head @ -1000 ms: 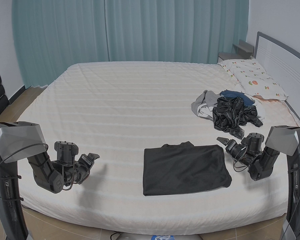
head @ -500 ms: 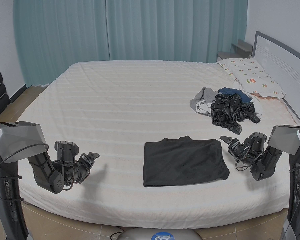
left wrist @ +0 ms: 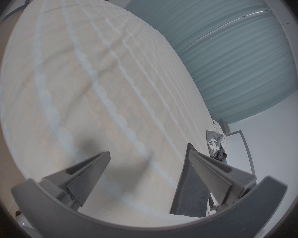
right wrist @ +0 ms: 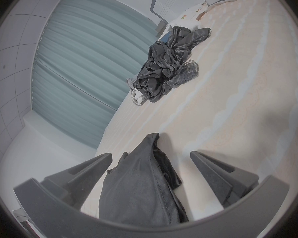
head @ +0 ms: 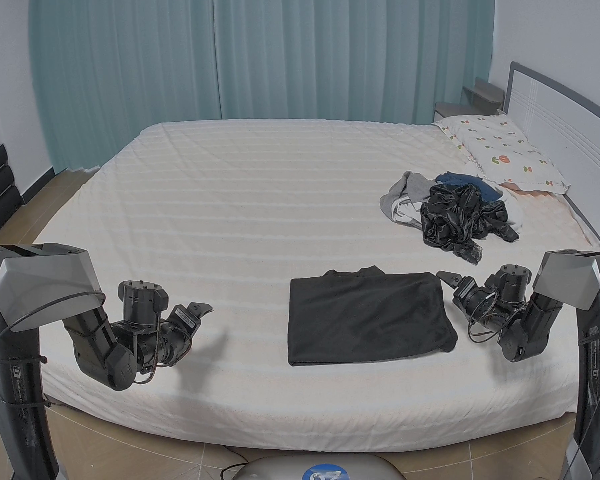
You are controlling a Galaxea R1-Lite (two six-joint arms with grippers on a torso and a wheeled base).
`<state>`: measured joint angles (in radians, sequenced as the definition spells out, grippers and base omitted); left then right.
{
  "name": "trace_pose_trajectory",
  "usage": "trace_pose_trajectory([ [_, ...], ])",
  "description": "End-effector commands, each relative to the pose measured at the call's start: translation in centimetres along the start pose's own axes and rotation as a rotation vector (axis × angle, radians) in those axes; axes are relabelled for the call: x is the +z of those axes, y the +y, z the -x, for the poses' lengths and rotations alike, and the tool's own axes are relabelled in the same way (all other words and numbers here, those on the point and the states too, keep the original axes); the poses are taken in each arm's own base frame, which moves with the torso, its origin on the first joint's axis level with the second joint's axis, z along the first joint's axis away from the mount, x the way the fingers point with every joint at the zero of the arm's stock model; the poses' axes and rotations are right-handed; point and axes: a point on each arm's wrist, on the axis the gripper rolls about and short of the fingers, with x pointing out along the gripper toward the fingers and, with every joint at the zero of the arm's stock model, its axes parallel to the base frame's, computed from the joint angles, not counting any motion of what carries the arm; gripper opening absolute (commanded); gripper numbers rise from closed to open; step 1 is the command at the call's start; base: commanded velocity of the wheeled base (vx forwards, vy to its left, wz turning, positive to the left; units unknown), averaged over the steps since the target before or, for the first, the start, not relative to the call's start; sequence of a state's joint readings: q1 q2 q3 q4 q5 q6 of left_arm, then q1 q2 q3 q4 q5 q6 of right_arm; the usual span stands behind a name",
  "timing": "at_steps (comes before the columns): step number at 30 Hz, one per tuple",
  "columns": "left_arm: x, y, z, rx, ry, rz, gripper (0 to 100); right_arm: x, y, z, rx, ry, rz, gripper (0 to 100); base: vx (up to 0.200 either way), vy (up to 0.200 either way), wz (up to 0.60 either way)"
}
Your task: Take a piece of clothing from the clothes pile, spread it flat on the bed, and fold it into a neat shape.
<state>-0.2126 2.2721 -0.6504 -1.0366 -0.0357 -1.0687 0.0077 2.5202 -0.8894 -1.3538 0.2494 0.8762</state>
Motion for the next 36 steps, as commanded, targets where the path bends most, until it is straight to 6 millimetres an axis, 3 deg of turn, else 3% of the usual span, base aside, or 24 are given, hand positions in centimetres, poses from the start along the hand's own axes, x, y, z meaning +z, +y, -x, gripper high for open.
trace_pose_trajectory([
  [1, 0.0, -0.1, 0.0, -0.005, 0.001, -0.001, 100, 0.1, 0.2, 0.1, 0.005, -0.005, 0.002, 100, 0.0, -0.2, 0.0],
  [13, -1.0, -2.0, -0.5, -0.063, 0.013, -0.02, 100, -0.1, 0.0, 0.1, 0.001, -0.004, 0.002, 100, 0.0, -0.2, 0.0],
  [16, -1.1, -2.5, -0.6, -0.078, 0.008, -0.033, 100, -0.1, 0.0, 0.2, -0.001, -0.002, 0.001, 100, 0.0, 0.0, 0.0],
  [21, 0.6, -4.1, -1.9, -0.112, -0.061, -0.151, 100, -0.7, 0.2, 0.2, 0.01, 0.006, 0.005, 100, 0.0, 0.0, 0.0],
  [29, 1.0, -4.9, -7.0, -0.089, -0.059, -0.317, 100, -1.6, 0.0, 0.0, 0.005, 0.029, 0.005, 100, 0.0, 0.0, 0.0],
  [36, 0.9, -4.2, -11.4, -0.039, -0.09, -0.375, 100, -2.0, 0.3, -0.1, 0.012, 0.039, 0.01, 100, 0.0, 0.0, 0.0],
])
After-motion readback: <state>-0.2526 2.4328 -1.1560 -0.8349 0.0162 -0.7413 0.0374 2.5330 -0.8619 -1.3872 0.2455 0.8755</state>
